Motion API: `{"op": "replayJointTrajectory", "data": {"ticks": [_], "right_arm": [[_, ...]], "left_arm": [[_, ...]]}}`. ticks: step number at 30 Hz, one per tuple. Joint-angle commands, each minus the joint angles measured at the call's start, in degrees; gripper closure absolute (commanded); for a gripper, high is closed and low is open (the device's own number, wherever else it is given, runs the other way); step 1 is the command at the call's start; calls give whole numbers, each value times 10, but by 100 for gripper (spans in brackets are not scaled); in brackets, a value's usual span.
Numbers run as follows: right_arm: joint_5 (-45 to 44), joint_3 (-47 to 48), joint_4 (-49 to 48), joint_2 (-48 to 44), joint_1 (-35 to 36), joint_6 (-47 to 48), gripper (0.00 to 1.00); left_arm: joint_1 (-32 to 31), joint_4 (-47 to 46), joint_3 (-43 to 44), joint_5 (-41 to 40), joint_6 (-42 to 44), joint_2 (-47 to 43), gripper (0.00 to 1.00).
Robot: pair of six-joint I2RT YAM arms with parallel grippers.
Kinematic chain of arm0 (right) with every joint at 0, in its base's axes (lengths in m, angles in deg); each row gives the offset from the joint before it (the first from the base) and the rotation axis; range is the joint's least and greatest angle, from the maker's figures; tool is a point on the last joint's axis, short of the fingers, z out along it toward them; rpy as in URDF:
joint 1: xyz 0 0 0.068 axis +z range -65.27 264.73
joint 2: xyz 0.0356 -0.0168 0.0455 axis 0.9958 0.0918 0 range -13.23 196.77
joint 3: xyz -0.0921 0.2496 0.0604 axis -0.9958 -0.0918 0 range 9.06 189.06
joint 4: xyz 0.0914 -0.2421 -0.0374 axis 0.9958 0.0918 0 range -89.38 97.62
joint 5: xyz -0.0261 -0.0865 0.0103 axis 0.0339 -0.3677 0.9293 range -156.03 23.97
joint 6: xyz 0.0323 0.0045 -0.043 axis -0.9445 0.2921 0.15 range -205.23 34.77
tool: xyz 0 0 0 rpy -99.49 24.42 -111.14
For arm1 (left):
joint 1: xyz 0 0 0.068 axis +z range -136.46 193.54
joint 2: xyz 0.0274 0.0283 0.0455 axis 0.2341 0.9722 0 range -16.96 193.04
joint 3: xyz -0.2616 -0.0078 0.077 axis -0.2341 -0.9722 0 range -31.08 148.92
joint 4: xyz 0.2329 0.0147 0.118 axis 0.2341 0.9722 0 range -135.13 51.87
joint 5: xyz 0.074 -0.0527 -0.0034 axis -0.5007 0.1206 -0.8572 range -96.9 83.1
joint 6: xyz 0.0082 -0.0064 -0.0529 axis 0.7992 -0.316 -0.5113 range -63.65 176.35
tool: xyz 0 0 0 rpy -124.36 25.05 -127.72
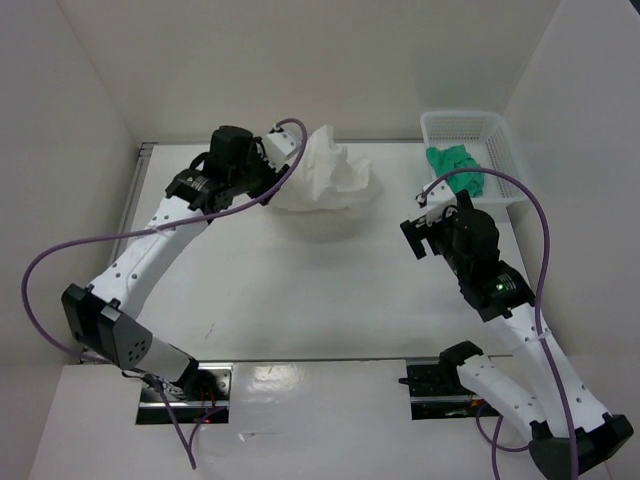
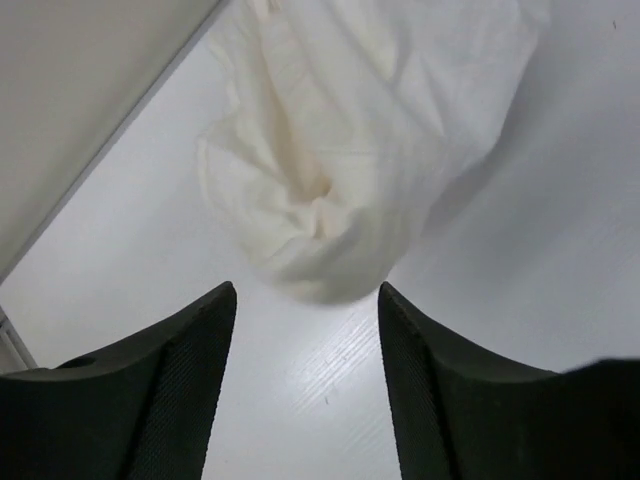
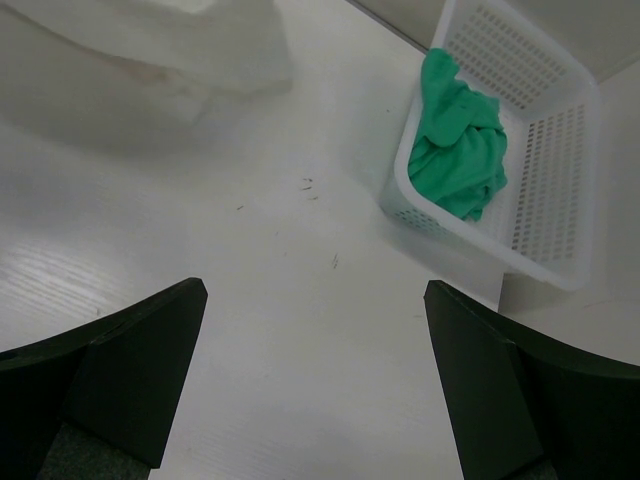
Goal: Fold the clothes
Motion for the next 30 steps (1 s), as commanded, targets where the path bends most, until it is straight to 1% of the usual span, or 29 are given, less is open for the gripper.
{"op": "replayJointTrajectory", "data": {"ticks": [1, 2, 5, 6, 8, 10, 12, 13, 15, 17, 19, 20, 22, 23, 24, 25, 26, 30], "right_arm": [[12, 6, -21, 0, -4, -2, 1], [12, 6, -21, 0, -4, -2, 1], [12, 11, -16, 0, -4, -2, 1], [18, 11, -11, 0, -4, -2, 1], [23, 11, -11, 0, -4, -2, 1], [30, 11, -11, 5, -4, -2, 1], [48, 11, -17, 13, -4, 3, 1], [48, 11, -17, 18, -4, 3, 1], [67, 22, -22, 49, 1, 3, 1], [91, 43, -22, 103, 1, -5, 1], [96, 60, -36, 150, 1, -5, 1], [96, 81, -36, 200, 1, -11, 1], [96, 103, -55, 254, 6, -16, 1], [96, 125, -61, 304, 12, -16, 1], [96, 137, -62, 329, 22, -16, 1], [96, 161, -69, 352, 29, -16, 1], [96, 173, -76, 398, 38, -16, 1], [90, 233, -81, 506, 85, -16, 1]], "left_arm": [[20, 2, -64, 37, -12, -34, 32], [20, 2, -106, 37, -1, -41, 31], [25, 47, -159, 69, 24, -62, 30], [25, 57, -193, 74, 25, -71, 30], [25, 62, -231, 74, 32, -87, 30], [31, 45, -278, 52, 32, -115, 30], [45, 34, -287, 38, 19, -141, 30], [51, 34, -287, 38, 11, -147, 29], [77, 21, -281, 38, -16, -161, 20], [93, 21, -274, 38, -29, -168, 19], [120, 14, -274, 38, -54, -185, 13], [128, 14, -274, 38, -62, -190, 11], [157, 14, -286, 44, -83, -204, 8], [167, 14, -295, 52, -89, -210, 6], [179, 14, -308, 52, -89, -222, 4], [190, 14, -313, 59, -95, -229, 4], [214, 8, -319, 59, -95, -236, 3], [259, 2, -330, 54, -100, -244, 1]]}}
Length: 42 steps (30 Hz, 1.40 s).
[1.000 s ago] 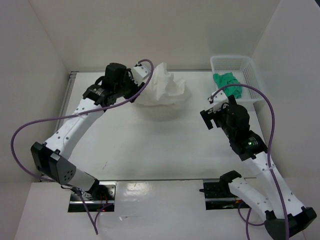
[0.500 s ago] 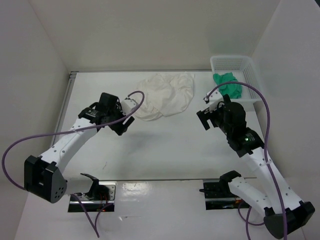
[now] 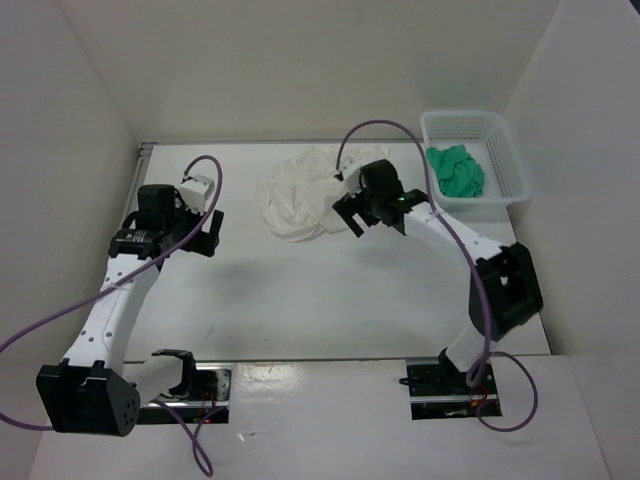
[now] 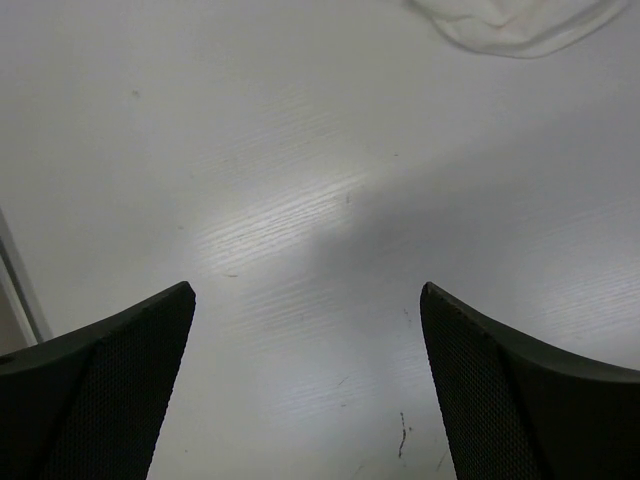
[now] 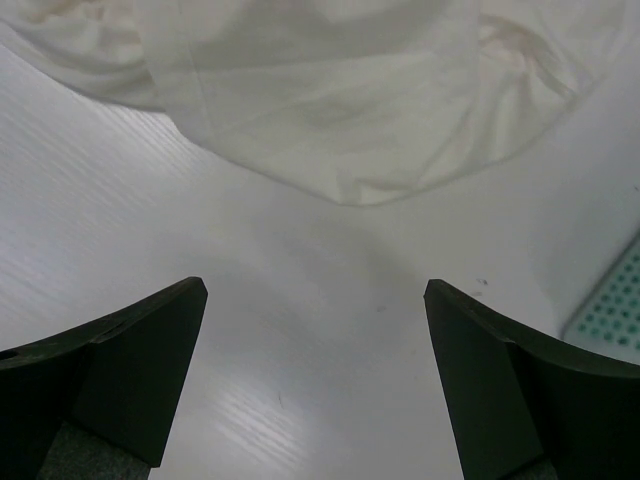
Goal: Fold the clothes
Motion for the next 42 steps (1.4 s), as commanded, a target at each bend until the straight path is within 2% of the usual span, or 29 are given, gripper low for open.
{"op": "replayJointTrajectory", "data": {"ticks": [1, 4, 7, 12, 20, 24, 25, 27, 28, 29, 33, 37, 38, 42], "right_arm": [[-2, 71, -36, 64, 51, -7, 1], [-31, 104, -41, 123, 95, -1, 1], [-37, 124, -55, 163, 107, -1, 1], [-67, 136, -90, 232, 102, 9, 6], [-67, 190, -90, 305, 84, 16, 14], [-67, 209, -73, 324, 84, 21, 34], [-67, 218, -68, 324, 84, 21, 48], [-67, 225, -52, 324, 78, 21, 69], [-67, 225, -52, 316, 71, 13, 96], [-67, 225, -46, 305, 71, 13, 100], [-52, 212, -24, 212, 66, 8, 100], [4, 200, 40, 62, 66, 15, 100], [35, 200, 49, -7, 66, 15, 100], [77, 146, 56, -172, 66, 51, 100]], "left_arm": [[23, -23, -6, 4, -27, -10, 1], [28, -23, -6, -9, -33, -10, 1], [28, -28, -6, -9, -33, -5, 1], [28, -28, -11, -14, -33, -5, 1], [28, -28, -11, -4, -33, -5, 1], [28, -28, -11, -4, -33, -5, 1], [28, -28, -11, 2, -33, 1, 1], [28, -23, -11, 2, -33, 1, 1], [28, -23, -11, 2, -33, 1, 1], [28, -23, -11, 2, -33, 1, 1], [28, -23, -11, 8, -33, 1, 1], [28, -23, -11, 13, -27, 1, 1], [28, -23, -11, 13, -27, 1, 1], [28, -23, -11, 25, -27, -4, 1]]}}
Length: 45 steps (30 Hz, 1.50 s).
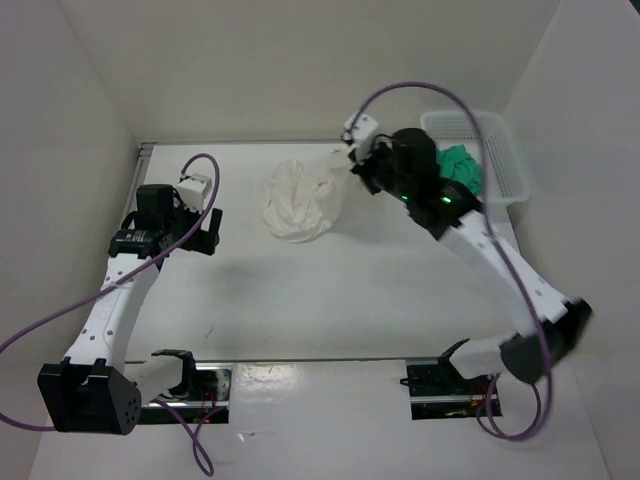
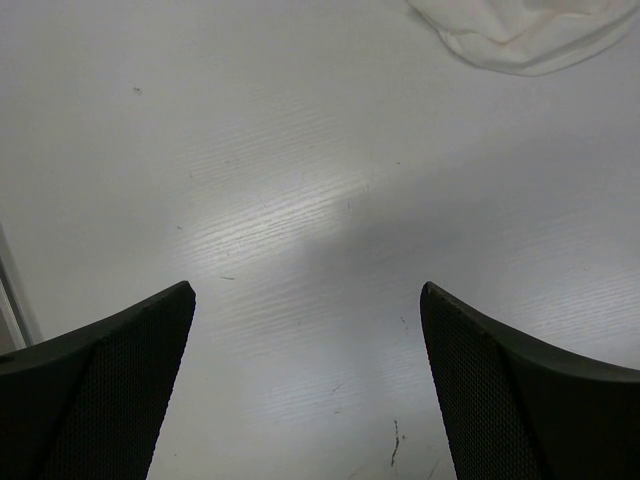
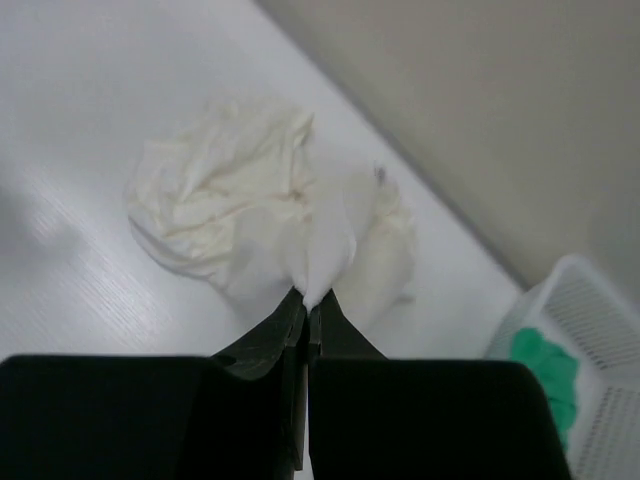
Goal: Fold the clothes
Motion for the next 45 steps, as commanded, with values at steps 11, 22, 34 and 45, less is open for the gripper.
{"op": "replayJointTrajectory", "data": {"ticks": [11, 22, 34, 45], "right_arm": [[31, -228, 191, -310, -16, 151, 57], [74, -239, 196, -281, -16, 170, 2], [12, -191, -23, 61, -70, 11, 7], [8, -131, -38, 175, -75, 11, 22]], "left_arm": [[3, -4, -3, 31, -4, -6, 1], [3, 1, -3, 53, 6, 0, 1], [3, 13, 8, 53, 12, 45, 1], [3, 8, 3, 58, 12, 23, 1]]}}
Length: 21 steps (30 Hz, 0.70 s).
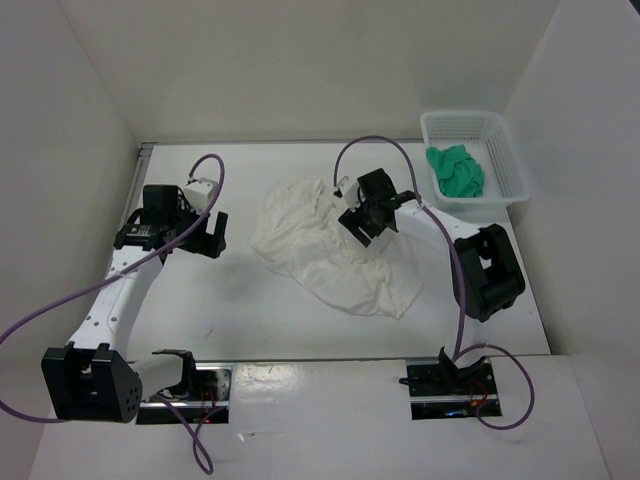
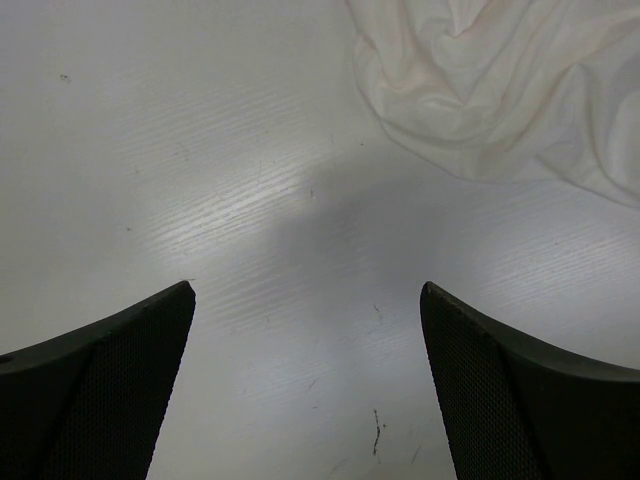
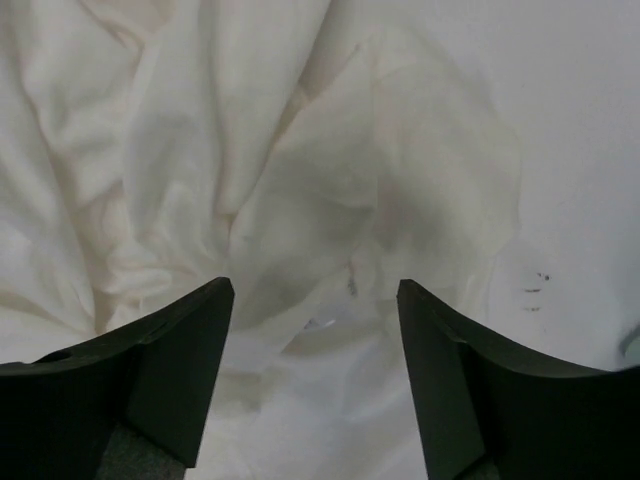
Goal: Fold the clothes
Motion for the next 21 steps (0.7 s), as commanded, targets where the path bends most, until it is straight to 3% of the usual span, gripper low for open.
{"op": "replayJointTrajectory", "data": {"ticks": [1, 5, 11, 14, 15, 17, 21], "right_arm": [[10, 44, -30, 31, -2, -4, 27], [10, 72, -4, 92, 4, -4, 35], [10, 90, 7, 111, 14, -4, 38], [0, 95, 12, 111, 14, -4, 74], [-11, 100, 18, 102, 14, -4, 92], [-16, 105, 31, 87, 14, -4, 100], [-1, 95, 68, -13, 14, 1, 100]], "left_arm": [[3, -7, 3, 10, 6, -10, 1], [3, -7, 3, 16, 6, -10, 1], [3, -2, 3, 16, 6, -16, 1], [3, -2, 3, 16, 6, -16, 1], [3, -2, 3, 16, 6, -16, 1], [3, -2, 3, 16, 6, -16, 1], [3, -2, 3, 16, 6, -21, 1]]}}
